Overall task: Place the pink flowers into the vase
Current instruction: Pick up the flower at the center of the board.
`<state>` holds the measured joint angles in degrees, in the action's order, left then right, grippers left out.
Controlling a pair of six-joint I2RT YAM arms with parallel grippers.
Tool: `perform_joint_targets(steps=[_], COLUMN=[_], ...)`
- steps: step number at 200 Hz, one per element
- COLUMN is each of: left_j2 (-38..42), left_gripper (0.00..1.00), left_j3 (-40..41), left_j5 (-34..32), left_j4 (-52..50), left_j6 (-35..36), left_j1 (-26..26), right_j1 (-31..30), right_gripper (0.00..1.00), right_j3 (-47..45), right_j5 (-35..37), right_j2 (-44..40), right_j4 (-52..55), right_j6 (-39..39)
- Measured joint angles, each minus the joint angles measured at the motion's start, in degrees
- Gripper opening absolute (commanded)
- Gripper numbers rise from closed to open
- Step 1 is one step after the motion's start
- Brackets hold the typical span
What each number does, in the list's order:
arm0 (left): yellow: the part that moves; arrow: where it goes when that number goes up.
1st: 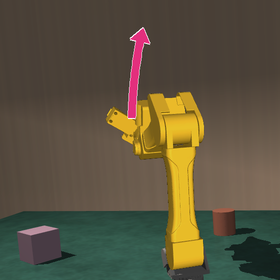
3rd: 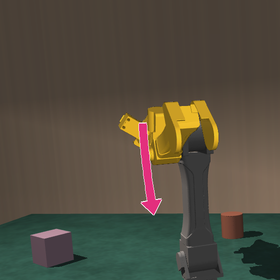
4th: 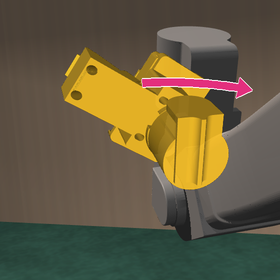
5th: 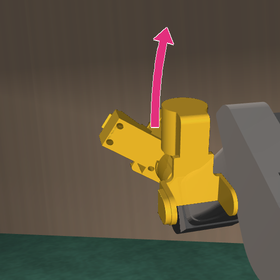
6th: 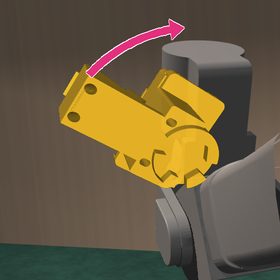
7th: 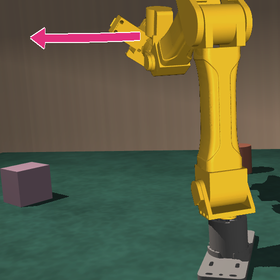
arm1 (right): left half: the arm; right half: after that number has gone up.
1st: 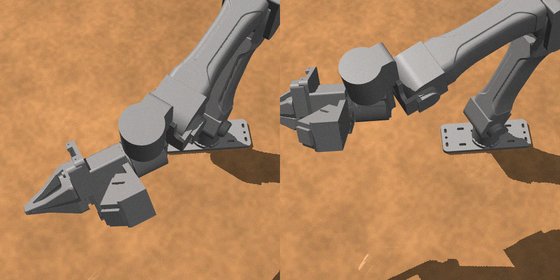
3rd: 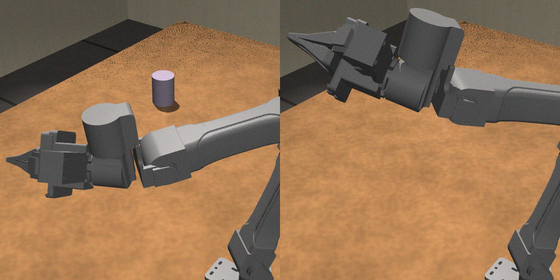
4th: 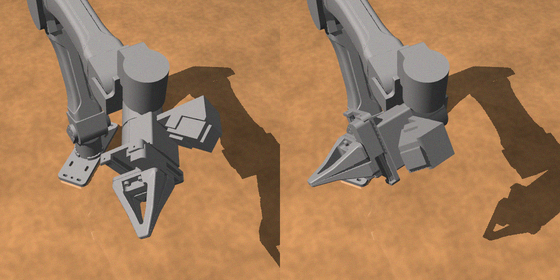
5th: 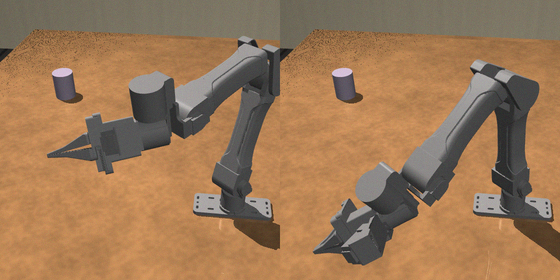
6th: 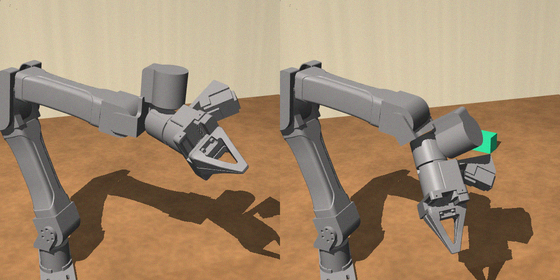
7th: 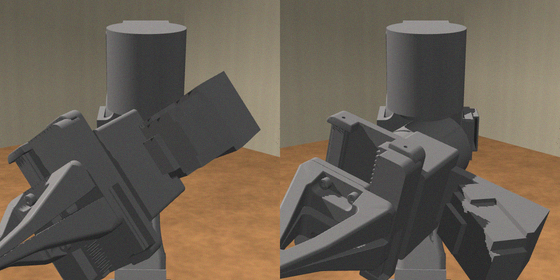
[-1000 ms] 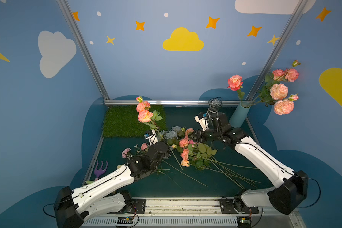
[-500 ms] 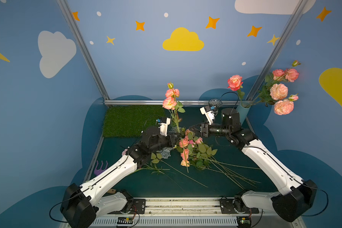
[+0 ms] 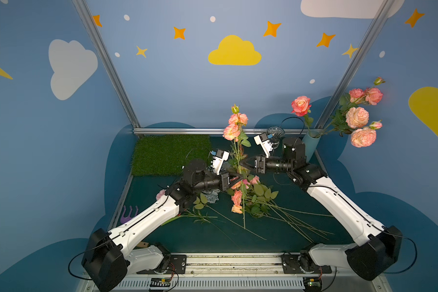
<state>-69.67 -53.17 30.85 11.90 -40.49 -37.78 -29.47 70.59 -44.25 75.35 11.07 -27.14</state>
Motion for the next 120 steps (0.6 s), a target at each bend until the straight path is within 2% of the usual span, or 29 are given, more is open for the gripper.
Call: perform_joint_targets(steps=[29,77,120], left_j2=[-0.85,-0.9,-0.87], left_gripper=[0.02,0.02,0.02], left_j3=[-0.68,-2.08,-4.39], left_j5=[0.48,-0.33,-0.96], left_j4=[0.02,-1.68,-4.24], left_j6=[0.04,0.48,1.77], left_j1=[0.11,0.87,1.44], right_j1=[-0.09,-0.61,-0.59], right_gripper=[0.32,0.35,0.33], right_j3=[0.0,-1.29,-3.52], right_j5=[-0.7,-1.01,-0.09], right_j2=[0.02,-0.98,-5.46], right_j4=[-0.24,0.85,4.76], right_j6=[-0.09,0.48,2.19])
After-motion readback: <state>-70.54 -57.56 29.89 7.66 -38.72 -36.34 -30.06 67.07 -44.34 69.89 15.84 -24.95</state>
